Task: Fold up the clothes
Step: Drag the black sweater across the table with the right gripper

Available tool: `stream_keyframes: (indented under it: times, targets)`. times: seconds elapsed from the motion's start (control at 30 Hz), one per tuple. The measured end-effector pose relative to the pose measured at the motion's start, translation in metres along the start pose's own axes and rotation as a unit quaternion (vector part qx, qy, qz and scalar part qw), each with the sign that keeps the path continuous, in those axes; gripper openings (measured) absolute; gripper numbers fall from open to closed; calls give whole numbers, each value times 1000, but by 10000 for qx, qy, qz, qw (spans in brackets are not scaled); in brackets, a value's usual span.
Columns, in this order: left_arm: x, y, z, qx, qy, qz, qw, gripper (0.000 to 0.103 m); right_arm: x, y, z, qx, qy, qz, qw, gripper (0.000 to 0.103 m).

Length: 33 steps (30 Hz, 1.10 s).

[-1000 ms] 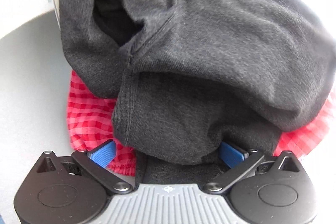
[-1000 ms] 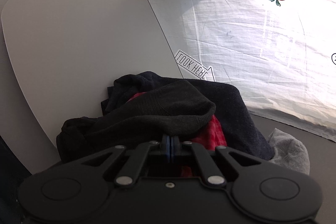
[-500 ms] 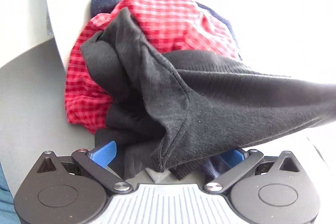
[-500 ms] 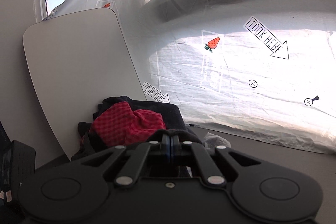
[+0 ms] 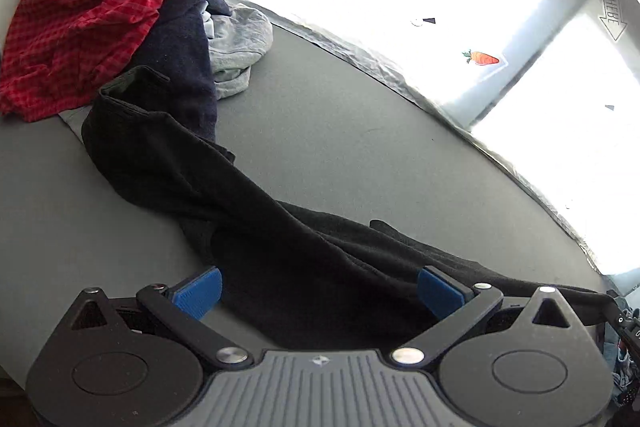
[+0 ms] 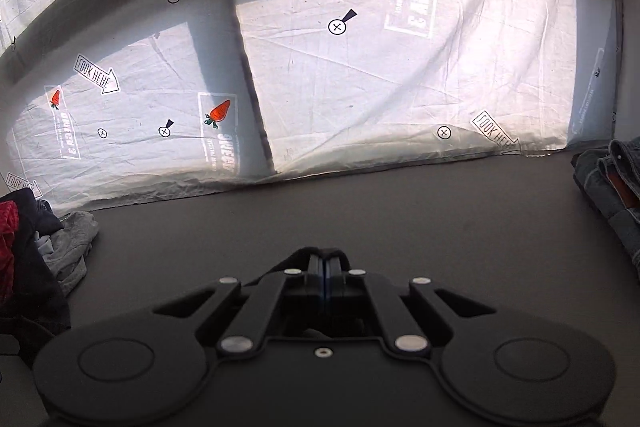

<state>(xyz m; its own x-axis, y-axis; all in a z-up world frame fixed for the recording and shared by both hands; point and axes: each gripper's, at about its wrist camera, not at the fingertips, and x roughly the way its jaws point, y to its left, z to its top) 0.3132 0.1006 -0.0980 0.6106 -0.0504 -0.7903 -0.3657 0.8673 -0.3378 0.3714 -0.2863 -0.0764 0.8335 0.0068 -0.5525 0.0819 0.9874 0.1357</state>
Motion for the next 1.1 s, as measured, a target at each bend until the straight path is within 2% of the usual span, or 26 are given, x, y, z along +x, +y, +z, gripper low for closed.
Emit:
stream_keyframes:
  times: [0.1,0.17,0.23,0.3,0.4,0.53,0.7,0.87,0.97,1.1]
  targets:
    - [4,-19,-21,-24,101,-34,9999,103,-1,-44,-7,-247,127,-754,9968,2]
    - [11,-22,-29,-111,220,-39,9997,103,4,-63,-11,-357,402,-1045,9931,3]
    - [18,-24,-33,-189,361,-13,9992,103,9,-71,-17,-354,629,-1126,9910,7]
    - [28,-25,-35,-194,483,131,9986,103,13,-68,-25,-411,696,-1191,9896,19]
    - [45,-20,-30,-8,633,519,9966,103,18,-54,-29,-535,643,-1348,9873,30]
    - [57,-14,-25,268,883,839,9922,103,18,-40,-25,-389,536,-1525,9861,37]
    - [65,-2,-16,478,1017,916,9894,103,4,-24,-26,-480,332,-2018,9777,45]
    - [83,3,-3,449,1121,757,9898,103,-4,-19,-25,-351,314,-1829,9820,50]
    - [98,5,3,397,1191,672,9898,103,4,-5,-27,-541,369,-1443,9874,57]
    - [115,10,9,383,1324,731,9877,103,26,19,-25,-729,578,-913,9915,57]
